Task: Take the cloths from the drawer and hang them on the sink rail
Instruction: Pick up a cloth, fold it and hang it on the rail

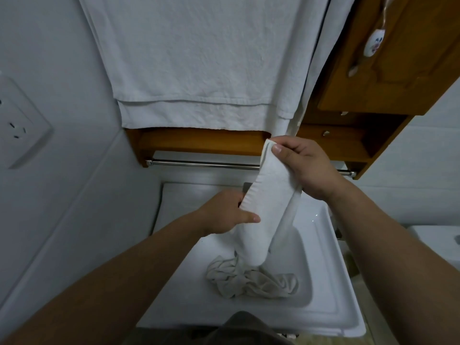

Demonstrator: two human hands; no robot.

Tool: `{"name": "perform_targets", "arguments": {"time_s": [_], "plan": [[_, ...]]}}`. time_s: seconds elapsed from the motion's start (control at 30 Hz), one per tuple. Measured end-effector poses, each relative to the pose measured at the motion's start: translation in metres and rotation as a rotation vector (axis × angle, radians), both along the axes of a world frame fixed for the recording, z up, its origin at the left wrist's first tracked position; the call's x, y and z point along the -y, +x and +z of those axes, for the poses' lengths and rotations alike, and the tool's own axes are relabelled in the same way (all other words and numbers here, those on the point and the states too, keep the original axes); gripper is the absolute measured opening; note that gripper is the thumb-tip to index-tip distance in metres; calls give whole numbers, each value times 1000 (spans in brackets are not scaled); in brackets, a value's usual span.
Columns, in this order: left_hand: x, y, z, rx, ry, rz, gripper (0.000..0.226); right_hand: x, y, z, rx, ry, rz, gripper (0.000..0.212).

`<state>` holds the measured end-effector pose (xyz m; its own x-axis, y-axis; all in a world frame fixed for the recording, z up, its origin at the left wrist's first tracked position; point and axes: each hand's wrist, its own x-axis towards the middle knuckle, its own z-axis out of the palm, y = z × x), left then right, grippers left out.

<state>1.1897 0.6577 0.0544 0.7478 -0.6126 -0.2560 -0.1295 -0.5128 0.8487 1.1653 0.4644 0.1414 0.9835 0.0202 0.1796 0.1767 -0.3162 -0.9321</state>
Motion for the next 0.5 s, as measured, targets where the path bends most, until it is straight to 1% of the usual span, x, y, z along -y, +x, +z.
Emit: {"name": "perform_targets", "arguments": {"time_s": [0.17,0.3,0.4,0.47,0.5], "plan": [[1,-14,-2,-24,-22,-29,45,3,-1,3,-6,68,-20,17],[8,-34,-11,13,48,-44,57,10,-2,4,-42,139,-21,18],[13,-45,-17,101,53,59,65,18,-3,6,-65,165,-22,20],[16,-48,-19,125,45,125,75,21,-4,8,-88,210,2,21],[16,-50,-21,129,56,120,82,23,-5,9,-98,247,21,23]]}}
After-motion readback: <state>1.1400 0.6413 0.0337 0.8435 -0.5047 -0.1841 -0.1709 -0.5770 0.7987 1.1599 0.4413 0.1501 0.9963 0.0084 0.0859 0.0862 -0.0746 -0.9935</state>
